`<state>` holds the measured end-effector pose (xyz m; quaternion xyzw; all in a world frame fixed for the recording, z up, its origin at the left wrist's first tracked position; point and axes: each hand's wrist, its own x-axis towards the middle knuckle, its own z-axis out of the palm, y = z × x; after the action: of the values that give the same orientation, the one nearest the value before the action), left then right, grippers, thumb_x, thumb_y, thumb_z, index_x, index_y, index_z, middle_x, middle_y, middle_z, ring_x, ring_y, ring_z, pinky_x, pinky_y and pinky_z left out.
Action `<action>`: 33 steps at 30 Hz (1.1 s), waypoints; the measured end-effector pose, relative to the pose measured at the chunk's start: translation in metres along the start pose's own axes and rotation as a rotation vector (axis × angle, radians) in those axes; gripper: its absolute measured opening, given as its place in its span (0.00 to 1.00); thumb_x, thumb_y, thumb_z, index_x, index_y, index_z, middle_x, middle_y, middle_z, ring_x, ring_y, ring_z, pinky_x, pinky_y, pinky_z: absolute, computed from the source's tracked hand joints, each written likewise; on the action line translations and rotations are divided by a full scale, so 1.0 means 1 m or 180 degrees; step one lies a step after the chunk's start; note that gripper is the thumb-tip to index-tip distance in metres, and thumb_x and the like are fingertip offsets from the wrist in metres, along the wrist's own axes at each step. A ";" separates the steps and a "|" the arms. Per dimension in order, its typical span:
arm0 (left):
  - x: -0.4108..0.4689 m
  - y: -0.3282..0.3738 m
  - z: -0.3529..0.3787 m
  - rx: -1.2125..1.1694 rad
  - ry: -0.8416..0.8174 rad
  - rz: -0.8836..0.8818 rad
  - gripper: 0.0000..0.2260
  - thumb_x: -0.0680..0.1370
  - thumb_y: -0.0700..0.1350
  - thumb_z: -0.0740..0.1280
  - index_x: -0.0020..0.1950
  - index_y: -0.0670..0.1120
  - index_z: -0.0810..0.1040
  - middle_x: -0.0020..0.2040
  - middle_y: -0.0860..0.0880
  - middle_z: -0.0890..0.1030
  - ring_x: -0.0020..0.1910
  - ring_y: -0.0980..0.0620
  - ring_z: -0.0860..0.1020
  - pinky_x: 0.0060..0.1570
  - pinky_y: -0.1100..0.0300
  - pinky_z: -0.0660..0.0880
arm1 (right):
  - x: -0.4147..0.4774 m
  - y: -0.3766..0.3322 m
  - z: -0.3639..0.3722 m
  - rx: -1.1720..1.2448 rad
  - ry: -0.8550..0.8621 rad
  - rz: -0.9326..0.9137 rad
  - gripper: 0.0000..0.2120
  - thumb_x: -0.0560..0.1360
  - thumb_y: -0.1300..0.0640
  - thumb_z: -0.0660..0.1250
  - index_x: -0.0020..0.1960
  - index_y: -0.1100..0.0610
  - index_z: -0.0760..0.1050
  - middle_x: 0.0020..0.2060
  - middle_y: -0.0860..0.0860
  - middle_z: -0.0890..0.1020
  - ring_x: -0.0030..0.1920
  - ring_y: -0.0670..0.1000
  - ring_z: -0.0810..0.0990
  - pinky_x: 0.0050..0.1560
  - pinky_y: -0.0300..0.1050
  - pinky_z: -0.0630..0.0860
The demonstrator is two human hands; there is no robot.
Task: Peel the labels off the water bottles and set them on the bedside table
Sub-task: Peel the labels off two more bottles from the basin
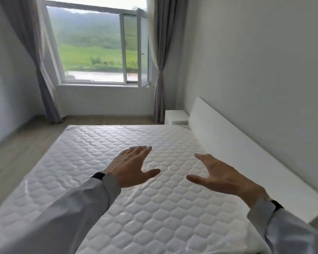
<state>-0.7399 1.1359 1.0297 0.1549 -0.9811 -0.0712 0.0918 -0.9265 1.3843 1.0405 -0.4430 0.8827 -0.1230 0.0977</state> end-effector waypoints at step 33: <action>-0.715 -0.795 -0.256 0.0372 0.0154 -0.3400 0.41 0.80 0.72 0.58 0.87 0.52 0.54 0.86 0.53 0.60 0.84 0.51 0.59 0.81 0.52 0.57 | 0.189 -1.105 0.384 -0.0035 -0.0861 -0.3169 0.53 0.69 0.17 0.55 0.84 0.48 0.56 0.81 0.47 0.65 0.76 0.51 0.71 0.71 0.50 0.70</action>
<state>0.2118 0.5848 1.0320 0.6389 -0.7656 -0.0496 0.0566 -0.0921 0.5435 0.9986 -0.8219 0.5450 -0.0915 0.1382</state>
